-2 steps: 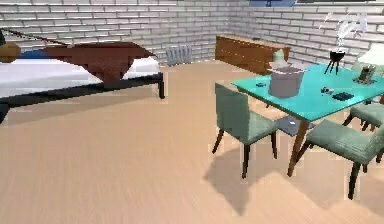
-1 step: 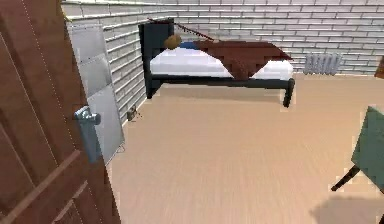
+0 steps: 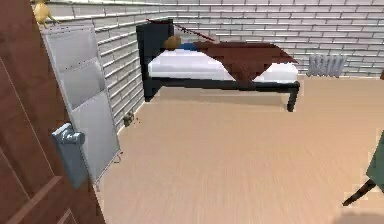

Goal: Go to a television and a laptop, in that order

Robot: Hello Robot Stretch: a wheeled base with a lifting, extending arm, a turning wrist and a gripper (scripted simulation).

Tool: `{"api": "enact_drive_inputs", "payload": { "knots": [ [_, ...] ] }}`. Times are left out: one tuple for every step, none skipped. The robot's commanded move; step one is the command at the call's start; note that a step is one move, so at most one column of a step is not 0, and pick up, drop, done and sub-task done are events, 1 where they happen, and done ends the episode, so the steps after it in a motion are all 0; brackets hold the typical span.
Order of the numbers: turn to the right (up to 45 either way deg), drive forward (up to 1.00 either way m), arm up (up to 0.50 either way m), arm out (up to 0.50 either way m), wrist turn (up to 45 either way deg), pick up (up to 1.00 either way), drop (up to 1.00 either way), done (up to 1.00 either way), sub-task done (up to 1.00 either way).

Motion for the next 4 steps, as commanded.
{"api": "enact_drive_inputs", "payload": {
  "knots": [
    [45.0, 0.00, 0.00, 0.00, 0.0, 0.00, 0.00, 0.00, 0.00],
    [30.0, 0.00, 0.00, 0.00, 0.0, 0.00, 0.00, 0.00, 0.00],
    [0.0, 0.80, 0.00, 0.00, 0.0, 0.00, 0.00, 0.00, 0.00],
    [45.0, 0.00, 0.00, 0.00, 0.0, 0.00, 0.00, 0.00, 0.00]
  ]
}}
